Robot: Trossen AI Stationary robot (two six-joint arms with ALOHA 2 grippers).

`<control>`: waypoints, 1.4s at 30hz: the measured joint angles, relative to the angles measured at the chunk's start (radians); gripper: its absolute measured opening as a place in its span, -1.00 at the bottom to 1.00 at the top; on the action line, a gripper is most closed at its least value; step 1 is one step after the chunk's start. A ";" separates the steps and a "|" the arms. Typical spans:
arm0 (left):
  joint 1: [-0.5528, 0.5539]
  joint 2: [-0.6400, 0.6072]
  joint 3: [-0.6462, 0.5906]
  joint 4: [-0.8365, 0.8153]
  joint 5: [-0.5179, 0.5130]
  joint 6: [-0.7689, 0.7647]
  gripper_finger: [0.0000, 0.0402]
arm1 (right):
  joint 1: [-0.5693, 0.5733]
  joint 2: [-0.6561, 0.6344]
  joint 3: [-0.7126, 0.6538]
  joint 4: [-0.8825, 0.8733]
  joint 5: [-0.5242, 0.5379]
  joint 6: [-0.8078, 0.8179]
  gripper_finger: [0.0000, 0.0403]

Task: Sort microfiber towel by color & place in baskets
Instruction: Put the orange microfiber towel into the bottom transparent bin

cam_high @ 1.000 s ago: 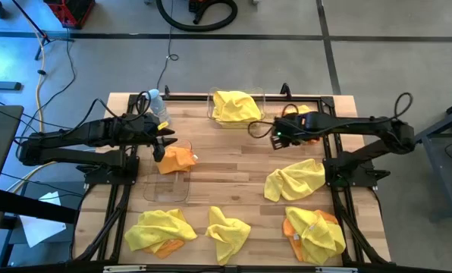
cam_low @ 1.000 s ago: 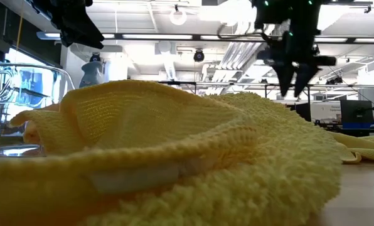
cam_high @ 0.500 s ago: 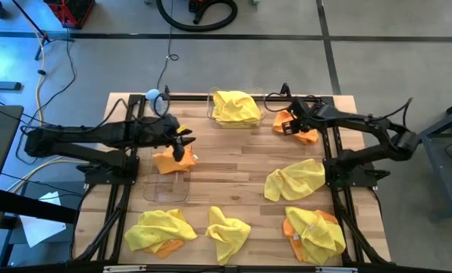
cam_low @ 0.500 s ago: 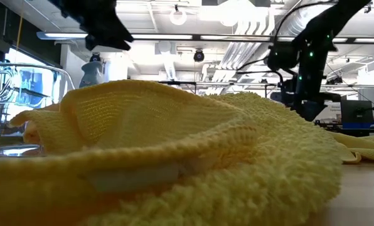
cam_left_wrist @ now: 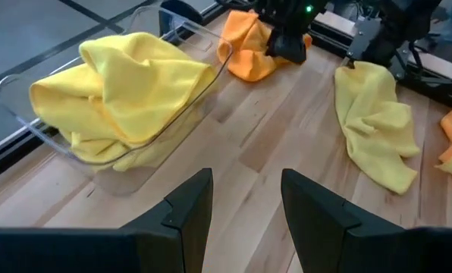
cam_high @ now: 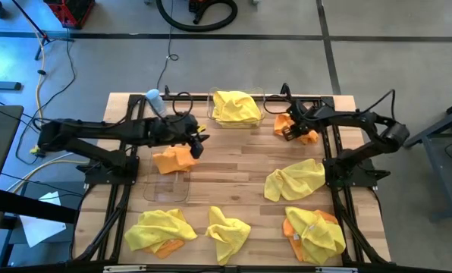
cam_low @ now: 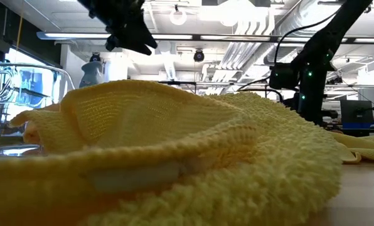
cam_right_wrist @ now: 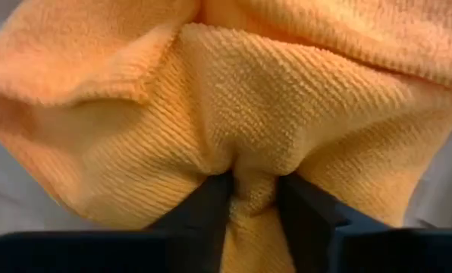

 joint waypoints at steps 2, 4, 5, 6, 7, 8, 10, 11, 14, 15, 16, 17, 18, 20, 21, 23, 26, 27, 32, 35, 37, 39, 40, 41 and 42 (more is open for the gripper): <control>-0.003 0.022 0.007 0.030 0.001 0.000 -0.27 | 0.009 -0.024 -0.005 -0.014 -0.036 -0.030 -0.74; -0.009 0.043 0.008 0.077 0.004 0.001 -0.27 | 0.026 -0.075 -0.012 -0.067 -0.113 -0.039 -0.92; -0.013 0.052 0.008 0.097 0.004 0.007 -0.27 | 0.033 -0.107 -0.014 -0.089 -0.159 -0.038 -0.94; -0.018 0.060 0.008 0.116 0.005 0.012 -0.27 | 0.038 -0.142 -0.017 -0.110 -0.209 -0.033 -0.92; -0.023 0.068 0.008 0.136 0.006 0.017 -0.27 | 0.044 -0.180 -0.019 -0.144 -0.252 -0.021 -0.90; -0.028 0.073 0.008 0.146 0.007 0.018 -0.27 | 0.049 -0.223 -0.019 -0.160 -0.289 -0.011 -0.89; -0.037 0.081 0.008 0.176 0.006 0.018 -0.27 | 0.074 -0.307 -0.007 -0.176 -0.362 -0.020 -0.93; -0.042 0.086 0.008 0.190 0.006 0.019 -0.27 | 0.093 -0.348 -0.002 -0.191 -0.391 -0.026 -0.96; -0.055 0.108 0.008 0.254 -0.002 0.047 -0.27 | 0.166 -0.464 0.025 -0.198 -0.442 -0.028 -0.97; -0.059 0.121 0.009 0.299 -0.002 0.059 -0.27 | 0.195 -0.496 0.039 -0.188 -0.443 -0.020 -0.97; -0.061 0.133 0.010 0.335 -0.001 0.069 -0.27 | 0.223 -0.524 0.055 -0.182 -0.441 -0.014 -0.97; -0.064 0.149 0.010 0.368 -0.001 0.080 -0.27 | 0.251 -0.545 0.068 -0.177 -0.432 -0.012 -0.98; -0.065 0.168 0.018 0.393 -0.002 0.089 -0.27 | 0.281 -0.560 0.081 -0.161 -0.424 -0.017 -0.98; -0.066 0.218 0.062 0.406 -0.002 0.106 -0.27 | 0.335 -0.578 0.107 -0.115 -0.407 -0.032 -0.98; -0.066 0.245 0.092 0.400 -0.002 0.111 -0.27 | 0.361 -0.581 0.119 -0.093 -0.397 -0.037 -0.99; -0.065 0.305 0.164 0.399 -0.002 0.141 -0.27 | 0.408 -0.578 0.140 -0.058 -0.371 -0.045 -0.99; -0.065 0.390 0.280 0.381 -0.002 0.226 -0.27 | 0.468 -0.566 0.165 -0.019 -0.329 -0.064 -0.99; -0.065 0.416 0.321 0.370 -0.003 0.259 -0.27 | 0.483 -0.564 0.171 -0.009 -0.315 -0.071 -0.99; -0.057 0.532 0.492 0.299 -0.016 0.265 -0.27 | 0.564 -0.567 0.179 0.069 -0.159 -0.143 -1.00; -0.049 0.578 0.552 0.289 -0.020 0.209 -0.27 | 0.604 -0.567 0.179 0.112 -0.082 -0.188 -1.00; -0.044 0.597 0.577 0.291 -0.019 0.189 -0.27 | 0.627 -0.567 0.179 0.137 -0.031 -0.213 -1.00; -0.042 0.611 0.592 0.291 -0.004 0.178 -0.27 | 0.646 -0.567 0.179 0.159 -0.007 -0.248 -1.00; -0.043 0.619 0.596 0.294 0.000 0.171 -0.27 | 0.655 -0.567 0.179 0.171 -0.001 -0.263 -1.00; -0.043 0.623 0.597 0.291 0.000 0.159 -0.27 | 0.664 -0.567 0.179 0.183 0.010 -0.276 -1.00; -0.043 0.628 0.597 0.289 -0.002 0.144 -0.27 | 0.673 -0.567 0.179 0.194 0.021 -0.282 -1.00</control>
